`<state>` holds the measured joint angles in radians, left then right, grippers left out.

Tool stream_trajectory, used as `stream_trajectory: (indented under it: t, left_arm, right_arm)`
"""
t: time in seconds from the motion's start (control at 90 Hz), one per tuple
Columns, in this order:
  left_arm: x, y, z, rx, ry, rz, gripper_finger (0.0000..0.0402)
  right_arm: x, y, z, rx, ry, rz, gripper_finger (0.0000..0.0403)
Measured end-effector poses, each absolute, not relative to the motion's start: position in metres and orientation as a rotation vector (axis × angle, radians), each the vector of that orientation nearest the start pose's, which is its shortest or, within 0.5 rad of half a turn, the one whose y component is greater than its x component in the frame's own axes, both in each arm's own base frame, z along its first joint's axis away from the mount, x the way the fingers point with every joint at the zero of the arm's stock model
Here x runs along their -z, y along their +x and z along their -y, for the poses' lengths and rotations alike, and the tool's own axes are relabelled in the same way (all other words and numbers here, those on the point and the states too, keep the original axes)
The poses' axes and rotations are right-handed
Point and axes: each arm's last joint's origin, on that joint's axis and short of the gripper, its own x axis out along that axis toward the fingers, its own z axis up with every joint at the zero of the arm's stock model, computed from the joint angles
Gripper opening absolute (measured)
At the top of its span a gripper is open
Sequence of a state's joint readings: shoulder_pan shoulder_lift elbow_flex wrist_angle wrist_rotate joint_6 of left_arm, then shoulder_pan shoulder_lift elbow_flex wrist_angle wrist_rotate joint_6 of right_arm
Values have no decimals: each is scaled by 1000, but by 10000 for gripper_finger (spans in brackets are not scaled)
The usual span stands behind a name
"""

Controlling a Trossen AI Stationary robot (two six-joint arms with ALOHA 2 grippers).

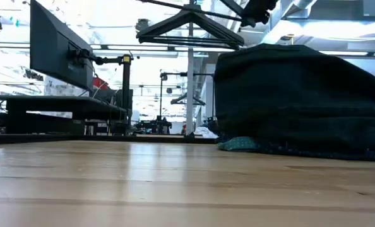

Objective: Hang clothes
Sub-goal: Hang the gray hanger on the rack

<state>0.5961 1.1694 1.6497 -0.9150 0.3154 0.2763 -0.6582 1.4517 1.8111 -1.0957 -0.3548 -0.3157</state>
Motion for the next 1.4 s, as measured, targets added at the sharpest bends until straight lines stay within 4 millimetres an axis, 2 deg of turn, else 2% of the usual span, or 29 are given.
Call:
stream_trajectory:
  t: [0.156,0.311,0.344,0.489,0.7,0.789,0.922,1.111,1.222,1.333,1.4]
  left_arm:
    - [-475,165,-102,-225,89,-408,15]
    - [-474,165,-103,-274,107,-425,17]
    - [-474,165,-103,-291,113,-429,23]
    - [-474,162,-106,-378,128,-450,54]
    - [-463,156,-118,-597,112,-611,66]
    - [-451,153,-128,-656,36,-723,73]
    - [-439,141,-139,-738,-75,-842,103]
    - [-442,140,-147,-776,-35,-816,136]
    - [-450,144,-147,-688,-13,-705,138]
    - [-457,149,-142,-399,-74,-569,138]
    - [-459,150,-139,-291,-112,-520,138]
  right_arm:
    - [-440,219,155,164,73,-706,167]
    - [-440,218,155,118,9,-710,47]
    - [-440,218,153,98,-8,-715,35]
    - [-441,219,155,113,-10,-692,35]
    - [-444,217,164,161,12,-656,35]
    - [-446,215,170,190,30,-631,35]
    - [-447,215,174,197,55,-599,35]
    - [-448,216,177,209,59,-580,34]
    - [-447,218,177,196,64,-582,34]
    - [-442,221,176,166,80,-609,34]
    - [-440,222,176,143,82,-619,34]
